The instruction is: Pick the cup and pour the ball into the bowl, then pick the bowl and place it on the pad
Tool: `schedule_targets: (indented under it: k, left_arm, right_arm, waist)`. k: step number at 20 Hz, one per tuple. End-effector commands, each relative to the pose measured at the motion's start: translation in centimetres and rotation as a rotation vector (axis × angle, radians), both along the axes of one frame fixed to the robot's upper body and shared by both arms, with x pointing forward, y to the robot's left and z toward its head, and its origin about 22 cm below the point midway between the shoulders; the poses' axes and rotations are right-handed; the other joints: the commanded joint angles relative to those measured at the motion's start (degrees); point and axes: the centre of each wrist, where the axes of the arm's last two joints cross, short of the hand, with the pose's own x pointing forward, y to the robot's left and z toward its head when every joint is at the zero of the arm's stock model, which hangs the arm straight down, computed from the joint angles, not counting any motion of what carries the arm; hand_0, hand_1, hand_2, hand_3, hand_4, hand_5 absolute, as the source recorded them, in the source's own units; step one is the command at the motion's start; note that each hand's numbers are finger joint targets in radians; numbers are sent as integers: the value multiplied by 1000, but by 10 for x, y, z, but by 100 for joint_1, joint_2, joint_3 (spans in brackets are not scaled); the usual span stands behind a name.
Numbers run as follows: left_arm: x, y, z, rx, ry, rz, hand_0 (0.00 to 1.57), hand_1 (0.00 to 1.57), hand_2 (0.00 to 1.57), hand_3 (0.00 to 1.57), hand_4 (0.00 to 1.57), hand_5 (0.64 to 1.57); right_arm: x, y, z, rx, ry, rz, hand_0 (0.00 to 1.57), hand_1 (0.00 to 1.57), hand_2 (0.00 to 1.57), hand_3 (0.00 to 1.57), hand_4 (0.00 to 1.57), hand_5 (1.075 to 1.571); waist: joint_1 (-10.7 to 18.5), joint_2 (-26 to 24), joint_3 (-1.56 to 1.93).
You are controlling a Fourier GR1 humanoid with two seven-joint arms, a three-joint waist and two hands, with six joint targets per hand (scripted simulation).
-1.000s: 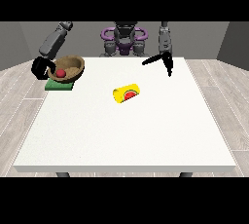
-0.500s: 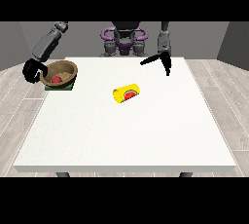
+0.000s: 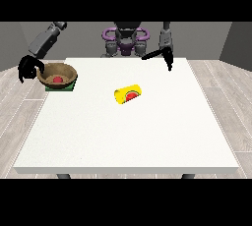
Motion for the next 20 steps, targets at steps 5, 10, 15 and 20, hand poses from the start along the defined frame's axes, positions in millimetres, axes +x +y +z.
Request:
schedule_targets:
  k: [5, 10, 15, 20]
  left_arm:
    - [-12, 11, 4, -20, -23, -42, 0, 0, 0, 0, 0, 1567]
    - [-10, 6, 12, -17, 23, -15, 0, 0, 0, 0, 0, 1565]
    - [-28, 4, 23, -2, -69, -21, 0, 0, 0, 0, 0, 1565]
    - [-35, 13, 25, -27, -70, 21, 0, 0, 0, 0, 0, 1565]
  right_arm:
    - [-6, -3, -8, -31, 32, 8, 1571, 1571, 1571, 1023, 731, 1569]
    - [-8, 12, -37, -140, 144, 61, 1571, 1571, 1571, 1207, 675, 1558]
    - [-24, -31, 23, -189, 122, -129, 751, 751, 473, 739, 0, 1514]
    - [-21, -32, 32, -220, 92, -128, 0, 0, 405, 238, 0, 1487]
  waist:
    - [122, 142, 0]
    - [-45, -94, 1]
    - [64, 378, 5]
    - [-78, 412, 3]
